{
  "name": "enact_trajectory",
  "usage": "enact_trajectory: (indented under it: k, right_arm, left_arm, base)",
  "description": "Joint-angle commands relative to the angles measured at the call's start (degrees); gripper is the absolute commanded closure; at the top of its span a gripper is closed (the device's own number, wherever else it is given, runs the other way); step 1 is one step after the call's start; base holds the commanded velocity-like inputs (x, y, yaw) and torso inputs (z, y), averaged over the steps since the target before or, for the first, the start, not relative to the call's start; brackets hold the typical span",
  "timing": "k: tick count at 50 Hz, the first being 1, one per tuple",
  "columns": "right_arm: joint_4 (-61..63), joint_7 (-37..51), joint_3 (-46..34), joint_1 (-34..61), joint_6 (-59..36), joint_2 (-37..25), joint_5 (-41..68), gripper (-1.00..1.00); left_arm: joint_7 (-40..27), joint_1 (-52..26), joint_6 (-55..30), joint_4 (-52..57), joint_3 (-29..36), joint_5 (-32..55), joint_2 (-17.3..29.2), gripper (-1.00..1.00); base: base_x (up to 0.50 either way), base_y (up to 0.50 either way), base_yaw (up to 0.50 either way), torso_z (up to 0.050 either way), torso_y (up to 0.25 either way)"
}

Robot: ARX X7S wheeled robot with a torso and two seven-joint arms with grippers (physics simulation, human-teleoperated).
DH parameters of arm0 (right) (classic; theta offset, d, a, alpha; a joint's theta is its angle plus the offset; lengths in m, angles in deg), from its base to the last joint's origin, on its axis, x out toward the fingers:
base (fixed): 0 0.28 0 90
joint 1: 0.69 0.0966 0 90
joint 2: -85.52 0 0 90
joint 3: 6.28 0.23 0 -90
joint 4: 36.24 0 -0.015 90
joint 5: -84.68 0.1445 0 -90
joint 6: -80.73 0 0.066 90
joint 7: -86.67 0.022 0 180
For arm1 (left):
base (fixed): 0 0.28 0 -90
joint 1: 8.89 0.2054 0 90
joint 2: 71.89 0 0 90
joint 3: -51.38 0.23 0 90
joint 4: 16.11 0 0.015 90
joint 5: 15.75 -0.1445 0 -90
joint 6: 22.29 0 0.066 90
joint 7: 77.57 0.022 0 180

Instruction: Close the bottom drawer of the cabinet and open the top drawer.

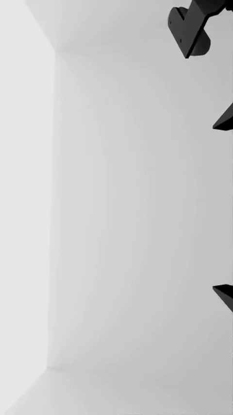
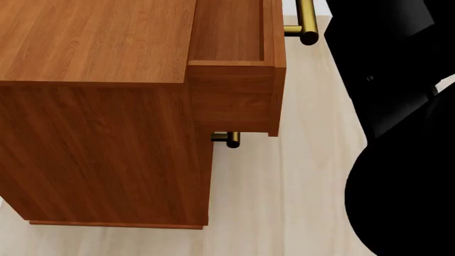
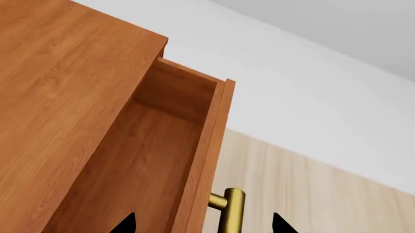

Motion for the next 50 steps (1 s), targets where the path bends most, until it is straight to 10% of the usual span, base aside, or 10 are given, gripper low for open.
enact_trajectory:
  k: [1,50]
  right_arm:
    - [-0.31,-0.12,0.09,-1.65,0.66,0.0,-0.67,-1.0]
    - [-0.95,-0.43,1.31,-6.89,0.74,0.0,-3.5,-1.0]
  left_arm:
    - [0.74,0.83,0.64,-0.71,0.4,-1.19,-0.01,-1.0]
    - [1.91,3.36,2.71,-1.84,0.86,-3.32,0.32,-1.0]
  base:
    - [0.0,0.0,0.0,0.0,0.0]
    - [0.0,0.0,0.0,0.0,0.0]
